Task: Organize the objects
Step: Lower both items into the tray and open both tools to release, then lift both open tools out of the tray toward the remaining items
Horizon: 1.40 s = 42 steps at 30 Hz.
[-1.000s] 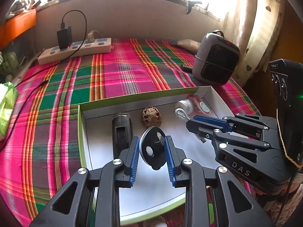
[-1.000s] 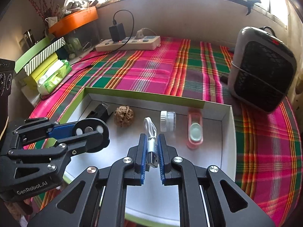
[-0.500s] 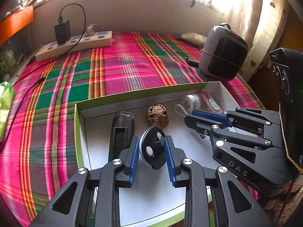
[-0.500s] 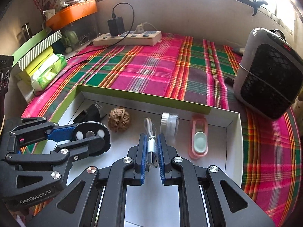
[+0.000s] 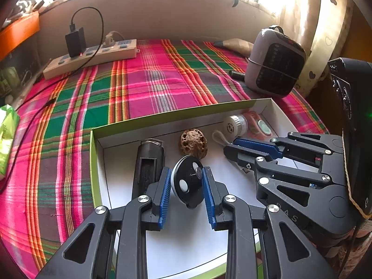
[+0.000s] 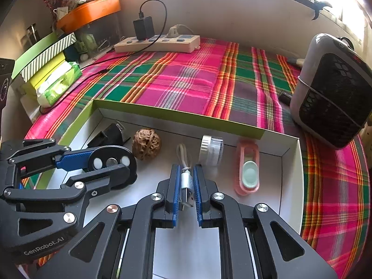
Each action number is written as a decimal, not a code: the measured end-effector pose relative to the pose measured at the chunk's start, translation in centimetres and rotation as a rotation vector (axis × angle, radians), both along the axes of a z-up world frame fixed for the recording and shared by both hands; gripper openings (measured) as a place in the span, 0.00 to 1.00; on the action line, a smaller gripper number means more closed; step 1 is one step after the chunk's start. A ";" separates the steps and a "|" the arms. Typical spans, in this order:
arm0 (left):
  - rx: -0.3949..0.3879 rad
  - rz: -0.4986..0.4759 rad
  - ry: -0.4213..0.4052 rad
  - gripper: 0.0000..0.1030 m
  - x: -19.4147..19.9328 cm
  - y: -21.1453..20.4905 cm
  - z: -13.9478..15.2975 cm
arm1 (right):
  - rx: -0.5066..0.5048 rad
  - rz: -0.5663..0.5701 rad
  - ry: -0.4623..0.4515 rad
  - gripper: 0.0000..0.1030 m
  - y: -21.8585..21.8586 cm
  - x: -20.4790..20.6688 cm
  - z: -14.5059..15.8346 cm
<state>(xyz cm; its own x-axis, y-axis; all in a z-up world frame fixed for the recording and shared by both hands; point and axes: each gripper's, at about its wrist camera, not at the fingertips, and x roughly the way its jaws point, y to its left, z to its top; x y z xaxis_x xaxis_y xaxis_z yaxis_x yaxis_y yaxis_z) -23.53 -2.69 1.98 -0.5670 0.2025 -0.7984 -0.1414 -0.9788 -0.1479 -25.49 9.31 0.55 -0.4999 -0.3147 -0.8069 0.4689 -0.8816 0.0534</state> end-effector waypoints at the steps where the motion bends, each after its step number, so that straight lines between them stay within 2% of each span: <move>1: -0.004 0.000 0.001 0.24 0.0 0.1 0.0 | -0.002 -0.001 0.000 0.12 0.0 0.0 0.0; 17: -0.007 0.011 -0.003 0.25 0.0 0.0 -0.1 | -0.012 -0.015 -0.006 0.13 0.1 0.2 0.1; 21: -0.016 0.010 -0.002 0.28 0.2 0.0 -0.1 | -0.020 -0.018 -0.006 0.22 0.3 0.3 0.2; 30: -0.017 0.012 0.011 0.30 1.1 0.0 0.6 | -0.037 -0.032 0.000 0.22 0.8 1.0 0.6; 34: -0.011 0.015 0.020 0.30 1.6 0.0 0.8 | -0.044 -0.038 0.007 0.28 0.9 1.5 0.9; 42: 0.004 0.039 0.049 0.32 3.1 -0.5 1.7 | -0.052 -0.044 0.026 0.28 1.2 2.7 1.6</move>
<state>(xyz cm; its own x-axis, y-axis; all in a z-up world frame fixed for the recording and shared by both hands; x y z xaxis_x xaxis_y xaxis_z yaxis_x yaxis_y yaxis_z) -20.40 -3.19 3.67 -0.6133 0.1827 -0.7684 -0.1100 -0.9832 -0.1460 -22.77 10.47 2.15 -0.5348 -0.3334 -0.7764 0.4316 -0.8977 0.0882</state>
